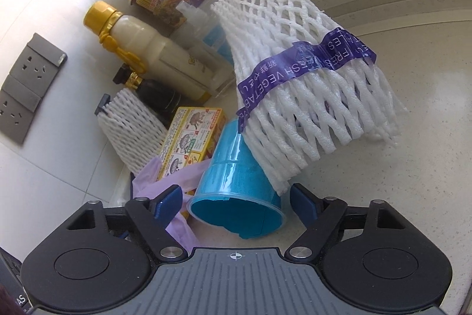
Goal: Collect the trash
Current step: 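Grasp the blue cup with the right tool while the left tool grasps the purple glove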
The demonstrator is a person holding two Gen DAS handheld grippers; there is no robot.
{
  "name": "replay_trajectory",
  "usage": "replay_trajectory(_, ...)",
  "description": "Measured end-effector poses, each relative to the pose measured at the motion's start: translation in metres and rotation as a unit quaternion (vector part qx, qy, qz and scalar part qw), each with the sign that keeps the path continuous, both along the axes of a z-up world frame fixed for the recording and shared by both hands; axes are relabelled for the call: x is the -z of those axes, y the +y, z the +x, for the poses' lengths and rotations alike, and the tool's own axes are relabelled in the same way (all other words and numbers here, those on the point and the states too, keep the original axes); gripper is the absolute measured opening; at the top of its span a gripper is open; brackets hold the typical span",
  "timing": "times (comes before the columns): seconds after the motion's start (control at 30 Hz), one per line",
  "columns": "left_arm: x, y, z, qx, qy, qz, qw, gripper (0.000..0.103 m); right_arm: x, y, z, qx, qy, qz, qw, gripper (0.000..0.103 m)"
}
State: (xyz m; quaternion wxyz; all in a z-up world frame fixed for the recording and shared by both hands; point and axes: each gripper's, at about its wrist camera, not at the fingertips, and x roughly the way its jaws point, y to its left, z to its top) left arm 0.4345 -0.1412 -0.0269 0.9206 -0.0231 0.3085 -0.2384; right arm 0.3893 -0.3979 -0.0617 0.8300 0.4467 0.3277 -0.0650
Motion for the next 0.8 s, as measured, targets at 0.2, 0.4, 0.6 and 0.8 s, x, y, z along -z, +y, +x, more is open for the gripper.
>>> replay_trajectory(0.2, 0.001, -0.003, -0.002, 0.001, -0.008, 0.011, 0.9999, 0.001, -0.001, 0.004, -0.003, 0.008, -0.007, -0.007, 1.000, 0.069)
replay_trajectory(0.4, -0.007, -0.003, -0.011, 0.004, -0.025, 0.006, 0.9997, 0.000, -0.009, 0.006, -0.007, 0.008, -0.015, -0.015, 1.000, 0.068)
replay_trajectory(0.6, -0.023, 0.003, -0.022, 0.004, -0.038, -0.003, 0.9993, 0.000, -0.024, 0.009, -0.015, -0.003, -0.029, 0.004, 1.000, 0.068)
replay_trajectory(0.8, -0.042, 0.013, -0.039, 0.010, -0.051, -0.002, 0.9987, 0.000, -0.039, 0.009, -0.030, -0.013, -0.037, 0.015, 0.999, 0.068)
